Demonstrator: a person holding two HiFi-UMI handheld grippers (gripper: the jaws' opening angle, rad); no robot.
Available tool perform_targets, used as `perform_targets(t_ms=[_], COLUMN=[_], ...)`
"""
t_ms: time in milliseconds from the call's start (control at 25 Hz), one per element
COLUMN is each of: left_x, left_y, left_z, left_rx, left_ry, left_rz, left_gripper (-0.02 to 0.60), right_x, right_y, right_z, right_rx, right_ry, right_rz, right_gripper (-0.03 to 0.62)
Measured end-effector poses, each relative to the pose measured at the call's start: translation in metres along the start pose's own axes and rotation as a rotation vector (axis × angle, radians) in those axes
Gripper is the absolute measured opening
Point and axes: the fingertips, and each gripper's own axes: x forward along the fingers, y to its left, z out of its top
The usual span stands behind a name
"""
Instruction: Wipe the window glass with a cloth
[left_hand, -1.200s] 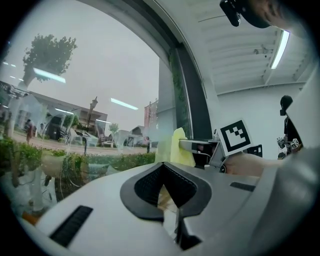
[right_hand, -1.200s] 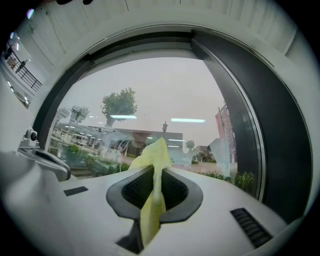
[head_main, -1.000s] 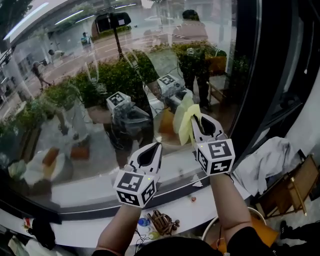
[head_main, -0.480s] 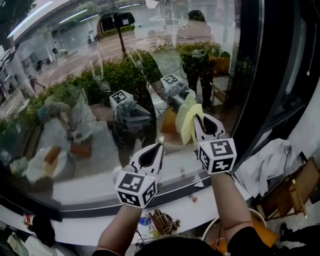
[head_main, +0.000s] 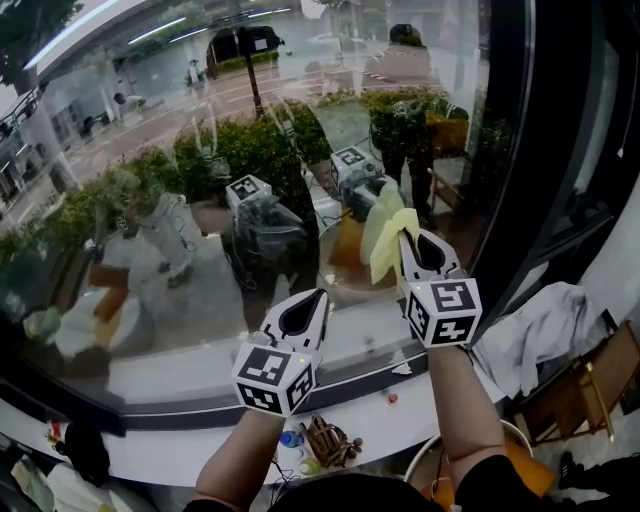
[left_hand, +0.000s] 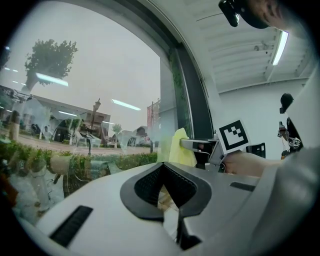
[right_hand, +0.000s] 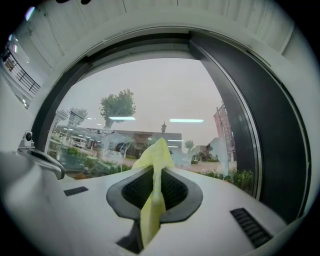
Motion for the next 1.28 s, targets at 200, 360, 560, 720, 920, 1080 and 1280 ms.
perform_targets(t_ms=[200, 360, 560, 720, 920, 1080, 1280], left_x=[-0.006, -0.005, -0.004, 0.005, 0.013, 0.004, -0.018], left_y=[-0.005, -0.016, -0.032, -0.045, -0.051, -0.051, -0.032], left_z=[0.006, 0.012, 0.021, 0.029, 0.039, 0.040, 0.041], left_rx=[0.000, 0.007, 0.011, 0.014, -0.001, 0.003, 0.005], left_ry=[-0.010, -0.020, -0.037, -0.051, -0.071, -0.077, -0.079], left_rz=[-0.007, -0.026, -0.060, -0.090, -0.109, -0.101, -0.060], left_gripper=[0.008, 0.008, 0.008, 0.008, 0.008, 0.008, 0.008], right_x=[-0.015, -0.031, -0.046, -0.049, -0.041, -0.034, -0.016], right_y=[0.000, -0.010, -0.021, -0.034, -0.040, -0.034, -0.010], right_z=[0.018, 0.032, 0.045, 0.047, 0.051, 0.054, 0.062], right_rx=[-0.003, -0.006, -0.007, -0.002, 0.001, -0.005, 0.000], right_ry=[-0.032, -0.058, -0.070, -0.063, -0.056, -0.051, -0.058], right_rz=[-0.012, -0.037, -0.068, -0.086, -0.090, -0.085, -0.061], right_gripper=[0.051, 0.051, 0.051, 0.051, 0.051, 0.051, 0.051])
